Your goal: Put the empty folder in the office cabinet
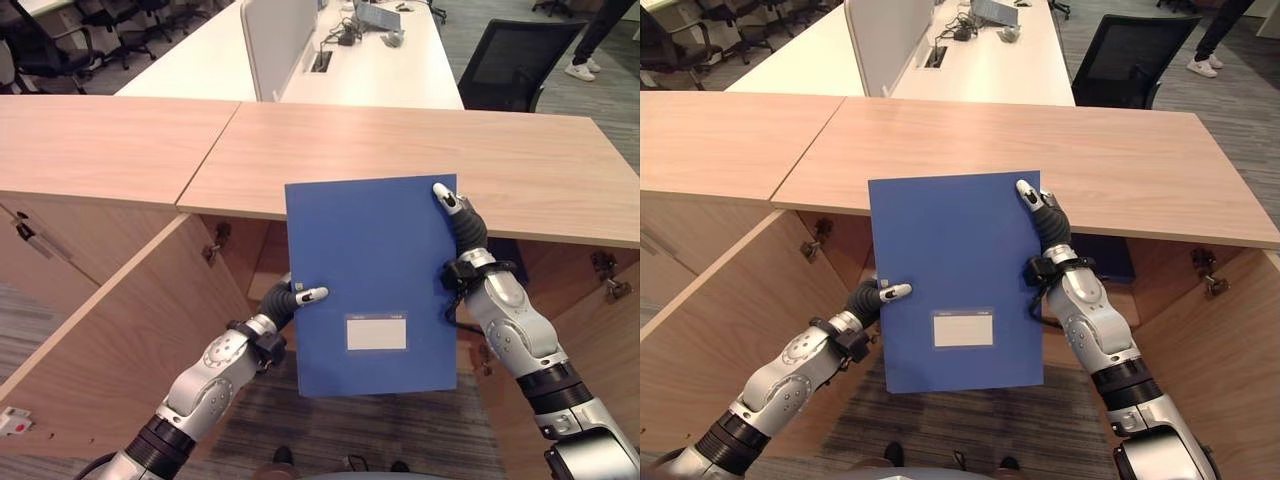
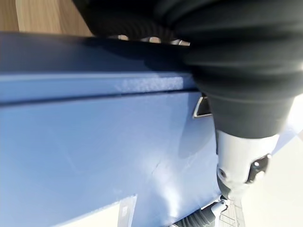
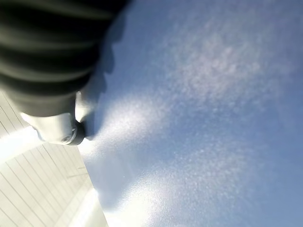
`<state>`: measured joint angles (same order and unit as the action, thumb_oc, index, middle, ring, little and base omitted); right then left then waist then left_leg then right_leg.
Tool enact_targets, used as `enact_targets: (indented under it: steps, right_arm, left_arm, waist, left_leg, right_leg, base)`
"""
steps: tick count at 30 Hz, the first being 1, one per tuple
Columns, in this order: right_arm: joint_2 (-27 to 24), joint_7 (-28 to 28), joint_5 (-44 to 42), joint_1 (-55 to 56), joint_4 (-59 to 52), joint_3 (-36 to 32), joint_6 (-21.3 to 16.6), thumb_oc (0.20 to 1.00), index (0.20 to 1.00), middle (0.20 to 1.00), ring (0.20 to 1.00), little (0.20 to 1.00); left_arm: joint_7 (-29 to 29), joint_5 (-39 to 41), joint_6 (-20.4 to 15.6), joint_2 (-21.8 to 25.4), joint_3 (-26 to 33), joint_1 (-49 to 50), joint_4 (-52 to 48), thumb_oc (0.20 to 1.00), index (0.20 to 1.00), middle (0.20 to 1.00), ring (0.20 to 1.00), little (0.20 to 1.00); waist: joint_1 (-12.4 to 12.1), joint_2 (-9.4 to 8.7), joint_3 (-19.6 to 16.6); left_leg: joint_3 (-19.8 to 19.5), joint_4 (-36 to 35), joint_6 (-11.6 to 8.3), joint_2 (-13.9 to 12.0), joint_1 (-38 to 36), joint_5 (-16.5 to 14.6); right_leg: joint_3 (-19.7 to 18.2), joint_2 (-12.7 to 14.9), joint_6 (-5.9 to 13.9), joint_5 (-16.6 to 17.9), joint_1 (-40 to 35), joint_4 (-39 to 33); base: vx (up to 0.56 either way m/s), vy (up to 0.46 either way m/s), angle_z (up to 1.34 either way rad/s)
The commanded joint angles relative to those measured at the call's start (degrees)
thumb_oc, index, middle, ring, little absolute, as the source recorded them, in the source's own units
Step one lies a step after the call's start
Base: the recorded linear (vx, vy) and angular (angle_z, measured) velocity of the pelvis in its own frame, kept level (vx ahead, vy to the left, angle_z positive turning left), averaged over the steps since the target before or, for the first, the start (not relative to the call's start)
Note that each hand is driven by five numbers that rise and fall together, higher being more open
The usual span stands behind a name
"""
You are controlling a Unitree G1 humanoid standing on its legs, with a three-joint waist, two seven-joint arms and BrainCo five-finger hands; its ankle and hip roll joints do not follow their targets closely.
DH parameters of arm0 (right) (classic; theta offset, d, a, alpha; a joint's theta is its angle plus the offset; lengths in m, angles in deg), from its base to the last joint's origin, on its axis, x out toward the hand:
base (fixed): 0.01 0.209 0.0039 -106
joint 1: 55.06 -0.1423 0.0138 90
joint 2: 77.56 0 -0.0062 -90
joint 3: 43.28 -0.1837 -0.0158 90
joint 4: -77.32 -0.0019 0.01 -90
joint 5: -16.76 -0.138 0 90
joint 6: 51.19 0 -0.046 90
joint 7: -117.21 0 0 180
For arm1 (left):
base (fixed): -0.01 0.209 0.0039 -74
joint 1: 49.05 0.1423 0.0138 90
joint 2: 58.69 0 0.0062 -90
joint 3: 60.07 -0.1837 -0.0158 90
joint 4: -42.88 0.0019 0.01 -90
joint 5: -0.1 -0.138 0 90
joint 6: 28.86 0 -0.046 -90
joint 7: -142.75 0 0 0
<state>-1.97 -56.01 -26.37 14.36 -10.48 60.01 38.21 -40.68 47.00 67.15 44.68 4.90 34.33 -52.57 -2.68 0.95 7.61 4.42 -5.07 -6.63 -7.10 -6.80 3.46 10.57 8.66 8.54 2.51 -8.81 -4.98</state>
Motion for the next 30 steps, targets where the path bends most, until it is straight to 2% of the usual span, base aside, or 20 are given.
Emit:
enact_targets:
  steps: [1,9,11,12,30]
  right_arm:
    - [2.25,-3.59,0.95,-5.07,-5.01,3.25,-1.47,0.200,0.200,0.200,0.200,0.200]
    - [2.23,-4.10,2.21,-5.40,-5.08,4.13,-0.94,0.200,0.200,0.200,0.200,0.200]
    - [2.22,-4.21,2.37,-5.56,-5.08,4.27,-0.89,0.200,0.200,0.200,0.200,0.200]
    - [2.22,-4.21,2.37,-5.56,-5.07,4.27,-0.89,0.200,0.200,0.200,0.200,0.200]
    - [3.20,-5.35,4.27,-4.86,-5.79,3.53,-0.90,0.200,0.200,0.200,0.200,0.200]
  left_arm:
    - [-2.56,0.23,-2.33,-0.82,-3.10,-5.03,-0.41,1.000,1.000,1.000,1.000,1.000]
    - [-3.23,-1.02,-1.58,1.33,-3.50,-3.90,0.19,1.000,1.000,1.000,1.000,1.000]
    - [-3.41,-1.05,-1.40,1.53,-3.53,-3.89,0.57,0.363,0.363,0.363,0.363,0.363]
    - [-3.42,-1.05,-1.41,1.54,-3.52,-3.89,0.58,0.200,0.200,0.200,0.200,0.200]
    - [-4.22,-1.77,-1.62,0.40,-1.01,-1.49,1.86,0.200,0.200,0.200,0.200,0.200]
  waist:
    - [-0.70,-2.56,-1.95]
    - [-0.87,-2.52,-2.02]
    - [-0.92,-2.52,-2.02]
    - [-0.92,-2.52,-2.02]
    - [-1.37,-2.62,-2.23]
  left_leg:
    - [-0.40,1.18,0.52,1.54,0.27,-4.04]
    - [-0.42,1.15,0.57,1.56,0.24,-4.00]
    - [-0.45,1.14,0.57,1.54,0.26,-3.95]
    - [-0.45,1.14,0.57,1.54,0.26,-3.95]
    - [-0.36,0.96,0.55,1.41,0.28,-3.92]
  right_leg:
    - [1.35,3.33,4.30,-2.68,4.69,7.56]
    - [1.46,3.33,4.33,-2.65,4.56,7.55]
    - [1.47,3.31,4.29,-2.65,4.59,7.60]
    - [1.47,3.31,4.29,-2.65,4.58,7.60]
    - [1.94,3.23,4.23,-2.42,4.46,7.03]
  base:
    - [0.00,0.000,0.00]
    - [0.00,0.000,0.00]
    - [0.00,0.000,0.00]
    - [0.00,0.000,0.00]
    - [0.00,0.000,0.00]
